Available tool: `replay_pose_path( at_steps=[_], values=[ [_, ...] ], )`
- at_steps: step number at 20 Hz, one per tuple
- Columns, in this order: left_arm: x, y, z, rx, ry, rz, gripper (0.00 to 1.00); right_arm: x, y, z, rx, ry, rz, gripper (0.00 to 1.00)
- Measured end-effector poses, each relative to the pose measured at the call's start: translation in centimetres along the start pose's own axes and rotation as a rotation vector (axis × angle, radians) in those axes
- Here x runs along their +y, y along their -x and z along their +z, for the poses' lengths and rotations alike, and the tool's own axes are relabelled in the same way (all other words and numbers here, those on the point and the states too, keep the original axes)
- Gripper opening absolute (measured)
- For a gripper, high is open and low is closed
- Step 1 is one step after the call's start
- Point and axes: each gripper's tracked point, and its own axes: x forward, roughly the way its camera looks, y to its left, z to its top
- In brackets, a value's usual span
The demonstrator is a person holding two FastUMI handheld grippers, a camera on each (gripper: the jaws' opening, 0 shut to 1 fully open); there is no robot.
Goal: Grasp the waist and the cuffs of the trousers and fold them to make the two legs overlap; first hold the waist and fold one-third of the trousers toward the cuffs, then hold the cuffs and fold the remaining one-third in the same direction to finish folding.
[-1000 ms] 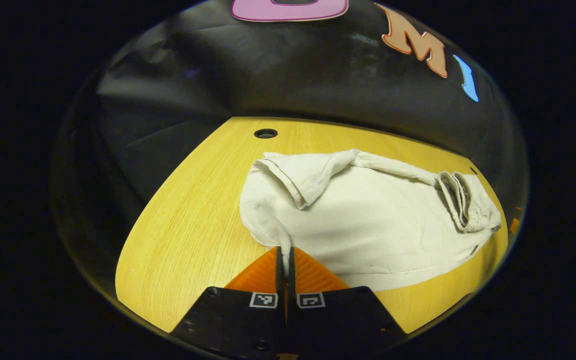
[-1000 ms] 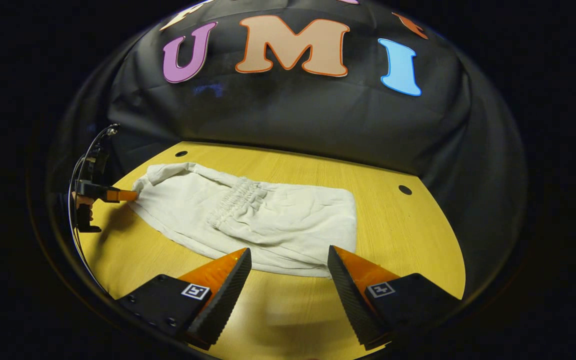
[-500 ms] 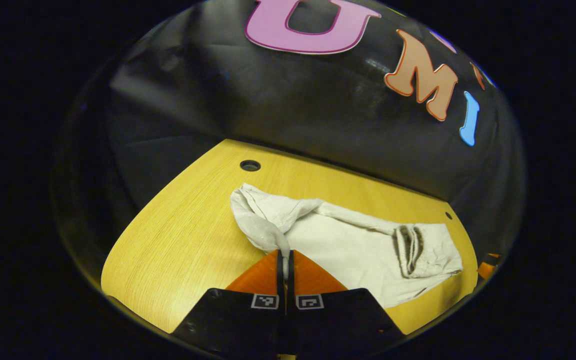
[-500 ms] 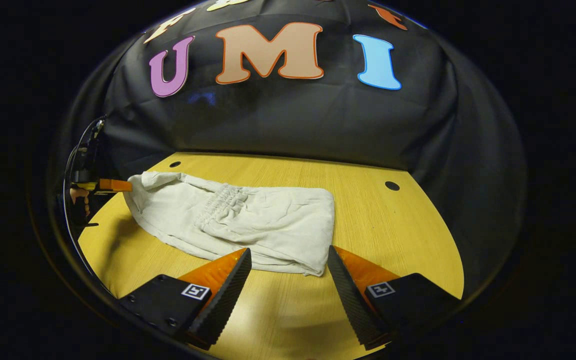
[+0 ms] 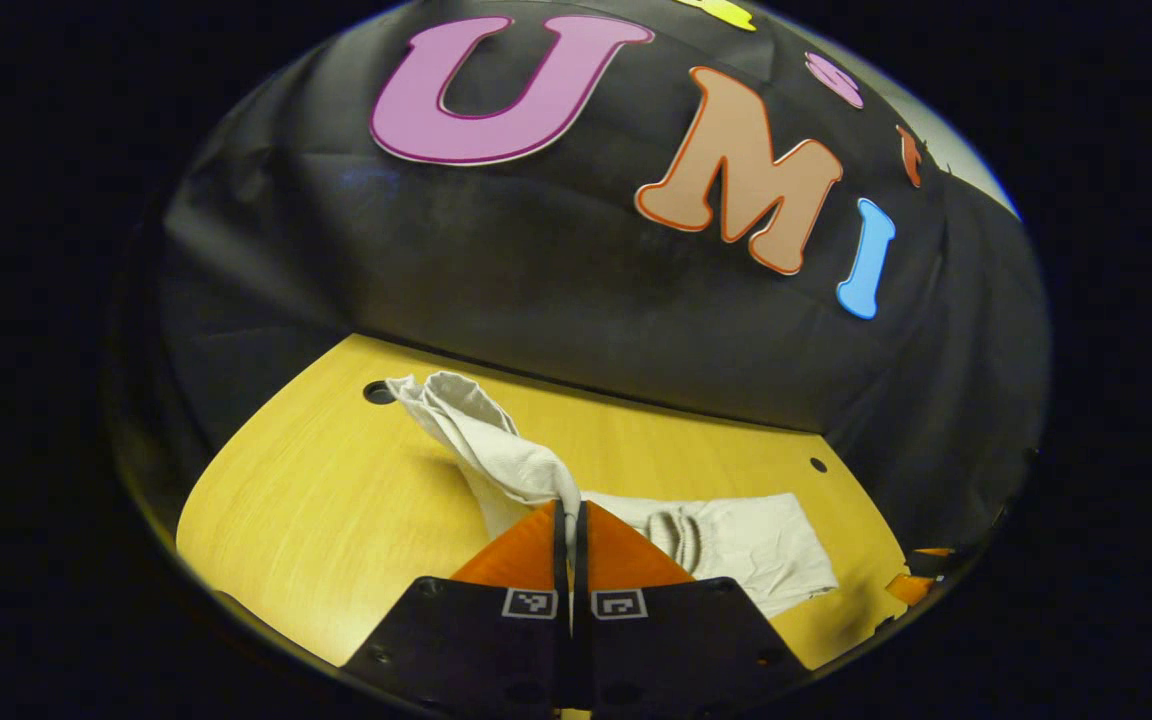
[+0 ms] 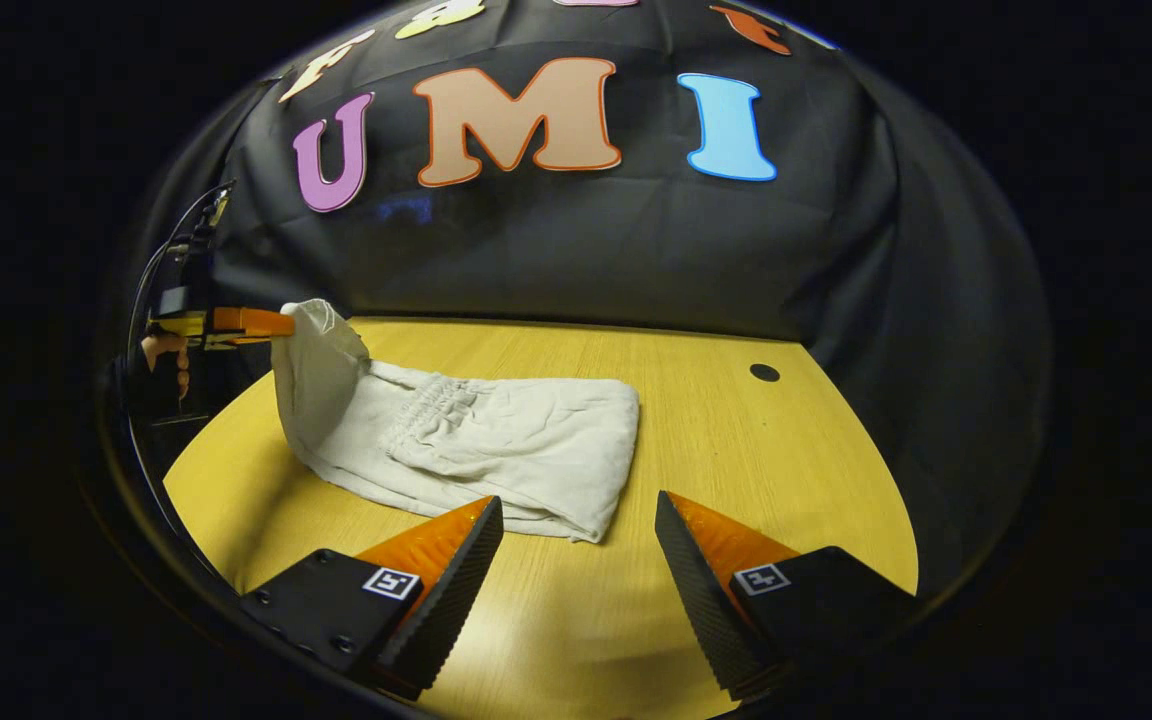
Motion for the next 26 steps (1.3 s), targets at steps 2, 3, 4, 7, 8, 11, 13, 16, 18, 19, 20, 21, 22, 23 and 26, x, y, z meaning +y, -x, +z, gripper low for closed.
replay_pose_path(
  at_steps=[2, 3, 4, 7, 8, 11, 13, 16, 18, 19, 20, 21, 22, 23, 26],
  values=[
    [-2.6, -0.6, 0.5, -0.008, -0.019, -0.029, 0.00, -1.4, 0.6, -0.2, -0.005, -0.009, -0.009, 0.98],
    [-3.9, -0.6, 0.7, -0.015, -0.030, -0.047, 0.00, -2.1, 0.9, -0.3, -0.007, -0.014, -0.014, 0.98],
    [-5.1, -0.6, 0.6, -0.017, -0.043, -0.062, 0.00, -2.9, 1.1, -0.5, -0.009, -0.022, -0.022, 0.98],
    [-9.2, -1.0, 0.9, -0.023, -0.064, -0.111, 0.00, -5.1, 1.9, -0.7, -0.015, -0.057, -0.036, 0.98],
    [-10.5, -1.3, 0.8, -0.025, -0.071, -0.126, 0.00, -5.8, 2.2, -0.7, -0.017, -0.063, -0.041, 0.98],
    [-14.8, -2.1, 0.0, -0.011, -0.093, -0.174, 0.00, -7.8, 2.9, -1.2, -0.018, -0.077, -0.049, 0.96],
    [-17.4, -2.9, -0.7, 0.002, -0.110, -0.199, 0.00, -9.0, 3.3, -1.6, -0.016, -0.085, -0.055, 0.94],
    [-21.2, -4.3, -2.1, 0.024, -0.132, -0.235, 0.00, -10.6, 3.9, -2.1, -0.014, -0.091, -0.066, 0.94],
    [-23.1, -5.2, -3.3, 0.048, -0.161, -0.247, 0.00, -12.1, 4.3, -2.7, -0.013, -0.096, -0.074, 0.94],
    [-24.0, -5.7, -4.2, 0.059, -0.175, -0.252, 0.00, -12.7, 4.5, -2.9, -0.012, -0.101, -0.078, 0.96],
    [-24.8, -6.1, -5.0, 0.074, -0.187, -0.257, 0.00, -13.2, 4.6, -3.0, -0.012, -0.106, -0.082, 0.94],
    [-25.5, -6.4, -6.1, 0.094, -0.200, -0.258, 0.00, -13.6, 4.6, -3.1, -0.010, -0.111, -0.084, 0.96],
    [-26.0, -6.5, -7.3, 0.118, -0.212, -0.258, 0.00, -14.1, 4.8, -3.4, -0.008, -0.115, -0.087, 0.96],
    [-26.4, -6.9, -8.8, 0.139, -0.224, -0.259, 0.00, -14.5, 4.7, -3.5, -0.007, -0.118, -0.089, 0.96],
    [-26.9, -6.6, -13.1, 0.203, -0.261, -0.255, 0.00, -15.3, 4.7, -3.7, -0.005, -0.121, -0.083, 0.93]
  ],
)
